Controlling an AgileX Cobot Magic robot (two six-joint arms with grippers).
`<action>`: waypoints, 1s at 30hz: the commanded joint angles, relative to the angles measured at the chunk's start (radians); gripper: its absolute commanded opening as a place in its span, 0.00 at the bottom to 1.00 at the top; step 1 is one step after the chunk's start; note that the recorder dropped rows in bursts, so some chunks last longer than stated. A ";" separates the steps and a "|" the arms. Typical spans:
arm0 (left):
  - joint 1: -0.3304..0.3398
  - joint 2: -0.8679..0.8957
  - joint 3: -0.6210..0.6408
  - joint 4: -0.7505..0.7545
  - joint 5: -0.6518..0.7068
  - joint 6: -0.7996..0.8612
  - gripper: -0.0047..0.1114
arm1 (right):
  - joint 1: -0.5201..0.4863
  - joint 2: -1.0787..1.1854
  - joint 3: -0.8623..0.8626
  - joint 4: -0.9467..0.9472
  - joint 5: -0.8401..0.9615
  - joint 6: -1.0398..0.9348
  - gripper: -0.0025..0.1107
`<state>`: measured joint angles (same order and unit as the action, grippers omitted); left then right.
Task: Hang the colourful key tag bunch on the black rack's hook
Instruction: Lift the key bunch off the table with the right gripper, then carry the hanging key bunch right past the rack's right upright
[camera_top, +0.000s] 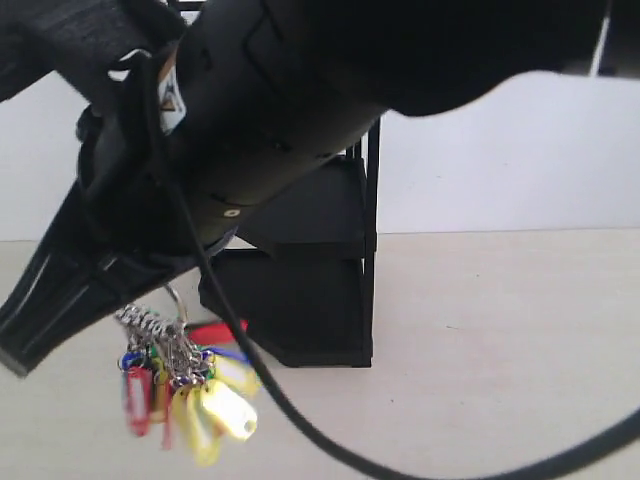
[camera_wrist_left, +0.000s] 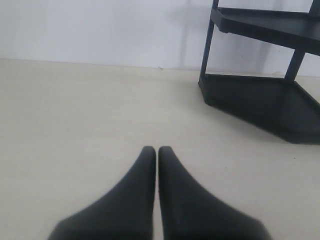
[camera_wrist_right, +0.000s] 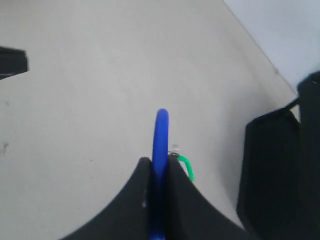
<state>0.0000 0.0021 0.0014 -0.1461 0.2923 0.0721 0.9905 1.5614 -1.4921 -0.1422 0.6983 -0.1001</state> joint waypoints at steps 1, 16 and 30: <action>-0.001 -0.002 -0.001 0.005 -0.008 0.003 0.08 | -0.010 -0.018 0.006 -0.033 -0.047 0.146 0.02; -0.001 -0.002 -0.001 0.005 -0.008 0.003 0.08 | -0.064 -0.104 0.015 -0.128 0.130 0.152 0.02; -0.001 -0.002 -0.001 0.005 -0.008 0.003 0.08 | -0.085 -0.337 0.015 -0.397 0.339 0.377 0.02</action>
<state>0.0000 0.0021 0.0014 -0.1461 0.2923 0.0721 0.9094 1.2704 -1.4759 -0.4331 0.9916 0.2123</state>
